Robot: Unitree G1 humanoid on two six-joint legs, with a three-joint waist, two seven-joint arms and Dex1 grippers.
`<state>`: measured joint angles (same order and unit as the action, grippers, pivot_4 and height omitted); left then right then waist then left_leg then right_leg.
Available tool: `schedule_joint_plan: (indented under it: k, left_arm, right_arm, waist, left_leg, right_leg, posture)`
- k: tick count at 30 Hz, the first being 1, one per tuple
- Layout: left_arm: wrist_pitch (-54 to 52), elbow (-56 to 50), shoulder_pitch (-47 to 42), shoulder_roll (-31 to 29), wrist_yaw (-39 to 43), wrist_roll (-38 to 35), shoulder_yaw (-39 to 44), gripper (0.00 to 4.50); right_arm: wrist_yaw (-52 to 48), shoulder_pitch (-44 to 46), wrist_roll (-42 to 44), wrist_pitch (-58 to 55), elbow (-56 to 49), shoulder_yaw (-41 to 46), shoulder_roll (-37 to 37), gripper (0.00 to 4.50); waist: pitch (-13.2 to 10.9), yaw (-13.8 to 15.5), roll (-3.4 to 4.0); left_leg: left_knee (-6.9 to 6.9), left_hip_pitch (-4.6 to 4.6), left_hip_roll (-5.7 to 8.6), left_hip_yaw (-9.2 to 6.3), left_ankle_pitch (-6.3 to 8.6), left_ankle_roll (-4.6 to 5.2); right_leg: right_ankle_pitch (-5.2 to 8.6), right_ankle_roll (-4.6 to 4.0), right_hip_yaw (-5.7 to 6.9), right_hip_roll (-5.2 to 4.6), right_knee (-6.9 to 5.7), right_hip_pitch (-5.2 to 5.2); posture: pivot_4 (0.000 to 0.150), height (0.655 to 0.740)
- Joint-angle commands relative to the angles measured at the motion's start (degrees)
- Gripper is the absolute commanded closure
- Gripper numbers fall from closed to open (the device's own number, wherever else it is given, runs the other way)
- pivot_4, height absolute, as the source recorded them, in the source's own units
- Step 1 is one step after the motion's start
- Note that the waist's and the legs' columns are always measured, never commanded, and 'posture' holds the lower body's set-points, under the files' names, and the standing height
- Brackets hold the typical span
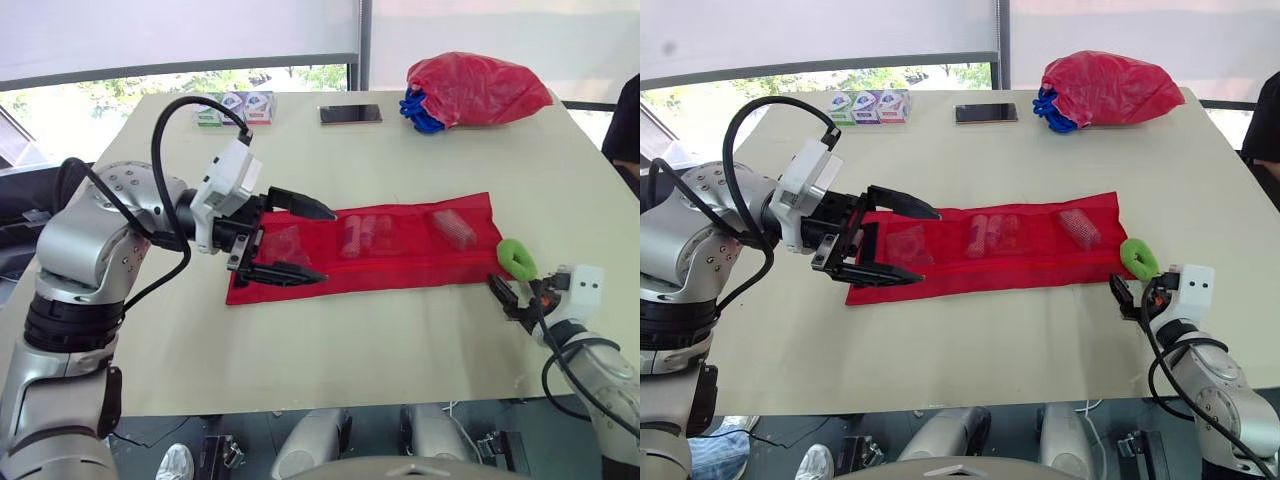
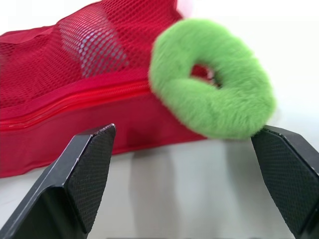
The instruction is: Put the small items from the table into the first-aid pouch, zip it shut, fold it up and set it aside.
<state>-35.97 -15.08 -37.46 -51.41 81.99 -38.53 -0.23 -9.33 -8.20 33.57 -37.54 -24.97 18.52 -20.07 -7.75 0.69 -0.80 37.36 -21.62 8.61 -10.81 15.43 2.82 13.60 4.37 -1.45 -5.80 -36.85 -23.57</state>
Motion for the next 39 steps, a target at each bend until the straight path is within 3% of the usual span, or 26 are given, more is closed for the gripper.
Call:
schedule_joint_plan:
  k: [1, 9, 14, 23, 26, 33, 34, 39]
  left_arm:
    - [-0.3, -1.6, -1.5, 0.0, -0.4, -1.5, 0.8, 0.03]
    - [-0.9, -1.6, -2.6, 0.2, -0.4, -1.9, 0.2, 0.03]
    - [-0.9, -1.6, -2.9, 0.3, -0.2, -1.9, -0.2, 0.03]
    - [-0.9, -1.8, -2.9, 0.2, 0.0, -2.1, -0.1, 0.03]
    - [-0.7, -1.7, -2.8, 0.2, 0.0, -2.0, -0.2, 0.0]
    - [-0.2, -1.3, -2.6, 0.2, 0.1, -1.6, -0.3, 0.0]
    - [-0.1, -1.2, -2.6, 0.1, 0.2, -1.5, -0.3, 0.0]
    - [0.0, -1.0, -2.5, 0.1, 0.5, -1.5, -0.2, 0.0]
  right_arm:
    - [-0.8, 1.0, 0.0, 1.7, 0.0, 1.2, 0.2, 0.0]
    - [-5.0, 4.0, 5.7, -0.8, 5.4, 1.5, 1.8, 0.0]
    - [-9.5, 4.9, 13.8, -4.7, 6.6, 2.3, 2.6, 0.0]
    - [-6.8, 7.2, 21.8, -7.3, 9.6, 6.5, 5.3, 0.0]
    - [-6.4, 7.4, 22.2, -7.5, 9.6, 6.1, 5.2, 0.75]
    - [-5.7, 7.7, 22.9, -7.8, 9.2, 5.6, 5.1, 4.17]
    - [-5.6, 7.7, 23.1, -7.7, 9.2, 5.5, 5.1, 4.48]
    - [-5.1, 7.6, 23.9, -7.4, 9.0, 5.9, 5.0, 4.48]
  waist:
    - [0.0, 0.0, 0.0]
    - [0.0, -0.1, -0.02]
    - [0.0, -0.3, -0.01]
    - [0.0, -1.5, -0.02]
    - [0.0, -1.4, -0.01]
    - [0.0, -1.4, -0.03]
    - [0.1, -1.4, -0.06]
    - [0.0, -1.4, -0.05]
  left_leg:
    - [0.0, 0.0, 0.0, 0.01, 0.0, 0.0]
    - [0.0, 0.0, 0.0, 0.0, 0.0, 0.0]
    - [0.0, 0.01, -0.05, 0.0, 0.0, 0.0]
    - [-0.01, 0.02, -0.14, 0.0, -0.01, -0.03]
    - [-0.01, 0.02, -0.14, 0.0, -0.02, -0.03]
    - [-0.01, 0.02, -0.14, 0.01, -0.02, -0.04]
    - [0.0, 0.02, -0.14, 0.01, -0.02, -0.04]
    - [0.0, 0.02, -0.14, 0.01, -0.02, -0.04]
  right_leg:
    - [0.0, 0.0, 0.0, 0.0, 0.0, 0.0]
    - [-0.01, -0.01, -0.01, 0.0, 0.0, 0.0]
    - [-0.01, -0.02, -0.01, 0.02, 0.0, 0.01]
    - [-0.02, -0.04, -0.02, 0.08, 0.0, 0.0]
    - [-0.02, -0.05, -0.02, 0.1, 0.0, 0.0]
    - [-0.02, -0.05, -0.03, 0.1, 0.0, 0.0]
    - [-0.02, -0.05, -0.03, 0.1, 0.0, 0.0]
    - [-0.03, -0.05, -0.03, 0.1, 0.0, 0.01]
  posture:
    - [0.15, 0.74]
    - [0.15, 0.74]
    - [0.15, 0.74]
    - [0.15, 0.74]
    - [0.15, 0.74]
    - [0.15, 0.74]
    - [0.15, 0.74]
    - [0.15, 0.74]
